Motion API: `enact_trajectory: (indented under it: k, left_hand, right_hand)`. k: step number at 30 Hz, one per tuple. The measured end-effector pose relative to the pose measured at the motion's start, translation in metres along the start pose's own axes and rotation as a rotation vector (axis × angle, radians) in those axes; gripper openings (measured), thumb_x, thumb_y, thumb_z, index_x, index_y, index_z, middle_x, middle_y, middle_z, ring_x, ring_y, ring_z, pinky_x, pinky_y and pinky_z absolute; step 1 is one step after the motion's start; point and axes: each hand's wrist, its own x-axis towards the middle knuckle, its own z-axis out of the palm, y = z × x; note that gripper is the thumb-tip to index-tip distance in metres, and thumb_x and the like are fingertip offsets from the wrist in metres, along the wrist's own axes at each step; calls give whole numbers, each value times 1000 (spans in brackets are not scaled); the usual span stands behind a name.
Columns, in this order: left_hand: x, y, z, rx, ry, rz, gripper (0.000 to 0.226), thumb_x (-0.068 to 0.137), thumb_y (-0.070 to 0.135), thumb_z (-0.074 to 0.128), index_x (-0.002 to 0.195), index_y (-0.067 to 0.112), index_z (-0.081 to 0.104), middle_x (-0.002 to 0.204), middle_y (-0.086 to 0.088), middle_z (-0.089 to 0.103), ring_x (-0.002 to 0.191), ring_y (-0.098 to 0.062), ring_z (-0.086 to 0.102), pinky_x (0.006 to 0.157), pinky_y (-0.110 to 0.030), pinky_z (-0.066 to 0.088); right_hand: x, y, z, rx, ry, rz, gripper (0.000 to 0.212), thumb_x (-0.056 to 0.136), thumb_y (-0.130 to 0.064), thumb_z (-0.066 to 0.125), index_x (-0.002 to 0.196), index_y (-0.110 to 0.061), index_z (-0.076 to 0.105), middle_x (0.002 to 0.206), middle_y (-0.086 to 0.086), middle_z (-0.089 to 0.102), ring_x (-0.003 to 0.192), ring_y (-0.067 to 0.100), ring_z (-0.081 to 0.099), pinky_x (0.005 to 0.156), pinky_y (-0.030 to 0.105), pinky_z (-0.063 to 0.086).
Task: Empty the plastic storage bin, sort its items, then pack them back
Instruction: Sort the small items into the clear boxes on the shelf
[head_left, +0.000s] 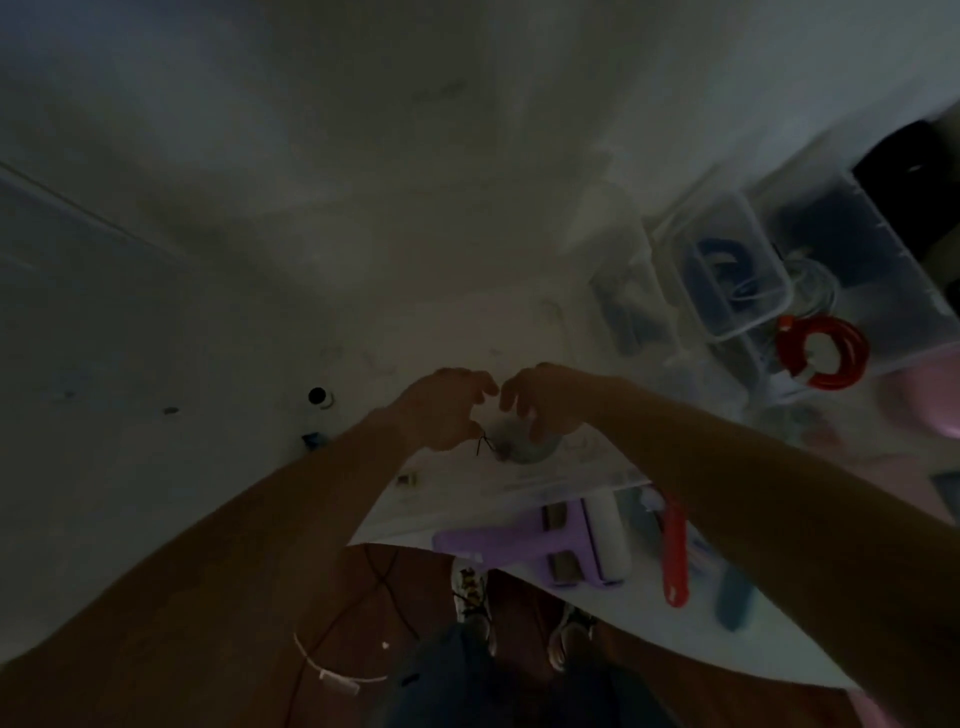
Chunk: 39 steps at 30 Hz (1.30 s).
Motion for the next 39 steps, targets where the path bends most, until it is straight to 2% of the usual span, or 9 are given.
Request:
enact_trajectory:
  k: [3,8,13,17,21,27,30,34,39]
  left_hand:
    - [12,0,11,-51,-49,0,66,81,20,76,139,12,47,132,-11,57,116,-26,56,97,-30,45]
    - [12,-6,18,-150,68,-34,59,77,15,79,131,14,55,122,-9,62,102,-24,60,91,-26,45]
    - [13,6,20,-80,111,16,46,78,30,78,120,22,60,110,-4,63,93,-16,57,70,-20,37]
    - [28,26,37,279,-108,148,49,85,33,70,128,18,52,120,-11,55,110,-27,54,87,-28,41]
    - [36,29,43,478,-67,234,33,85,25,62,115,14,56,110,-12,57,101,-30,59,78,-33,44]
    - [47,26,30,107,194,127,22,82,33,73,88,14,63,90,-2,66,83,-20,62,76,-30,47]
    - [58,37,13,-136,323,49,36,72,42,83,93,18,65,75,4,68,70,-11,63,68,-25,49]
    - [76,46,16,80,161,64,55,77,42,79,125,18,63,96,-3,73,93,-20,66,86,-27,49]
    - [80,59,31,315,176,65,32,88,43,63,107,17,69,106,-8,66,98,-25,60,83,-32,44]
  right_hand:
    - [9,0,11,-97,-25,35,51,78,-28,79,124,-16,60,128,10,57,121,29,52,98,31,41]
    - [-11,-1,-5,-159,68,100,17,84,-28,66,87,-12,65,99,12,64,92,30,62,85,36,54]
    - [-79,-5,-31,-47,593,183,26,93,-31,53,100,-13,70,99,7,68,87,25,63,76,30,52]
    - [-141,2,-26,251,898,198,18,87,-17,58,96,-22,73,92,0,69,82,18,66,73,27,53]
    - [-184,9,-12,587,1103,179,12,86,-17,66,87,-28,69,82,-13,65,69,-2,62,63,16,48]
    - [-205,29,15,1173,1128,152,22,86,-5,64,99,-21,69,79,-1,72,76,15,70,79,46,59]
    - [-215,35,26,1348,1126,173,26,89,-2,54,99,-21,68,79,5,70,72,17,67,75,44,56]
    - [-223,47,43,1475,1129,231,24,92,2,50,94,-15,66,68,6,62,60,12,58,65,38,50]
    - [-230,60,61,1537,1107,280,24,92,1,53,95,-17,68,76,10,66,65,17,63,66,36,53]
